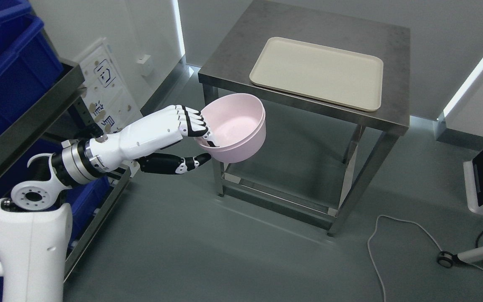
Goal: Stack pink IKEA bowls on left shelf middle
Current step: 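Carry the stacked bowls while turning toward the blue bin shelf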
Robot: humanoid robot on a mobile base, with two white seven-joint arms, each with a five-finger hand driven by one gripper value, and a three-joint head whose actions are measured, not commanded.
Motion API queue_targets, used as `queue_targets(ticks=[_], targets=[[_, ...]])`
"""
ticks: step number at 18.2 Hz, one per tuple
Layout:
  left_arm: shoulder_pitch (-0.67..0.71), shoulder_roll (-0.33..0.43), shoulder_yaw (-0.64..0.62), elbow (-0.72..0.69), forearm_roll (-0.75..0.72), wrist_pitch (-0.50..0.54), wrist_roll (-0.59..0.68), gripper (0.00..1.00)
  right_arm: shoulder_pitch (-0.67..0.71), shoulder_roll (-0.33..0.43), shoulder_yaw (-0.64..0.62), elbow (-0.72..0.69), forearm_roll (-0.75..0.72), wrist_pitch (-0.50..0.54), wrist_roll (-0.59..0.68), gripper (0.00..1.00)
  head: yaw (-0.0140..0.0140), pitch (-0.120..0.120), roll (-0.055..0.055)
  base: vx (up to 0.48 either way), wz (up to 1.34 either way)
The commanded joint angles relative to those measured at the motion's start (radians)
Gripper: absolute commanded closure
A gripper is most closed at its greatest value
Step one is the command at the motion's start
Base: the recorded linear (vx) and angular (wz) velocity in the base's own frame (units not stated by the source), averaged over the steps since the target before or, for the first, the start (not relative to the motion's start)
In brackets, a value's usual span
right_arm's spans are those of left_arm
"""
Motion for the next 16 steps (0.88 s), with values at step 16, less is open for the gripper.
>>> queue_targets(ticks=[16], targets=[[-0.059,0.002,0.062,0.001,0.000,0.046,0.003,0.97,0.001,-0.017,-0.011,-0.034,0.000,-0.001,0.000,0.00,0.0000,0.000,0.000,-0.159,0.73]])
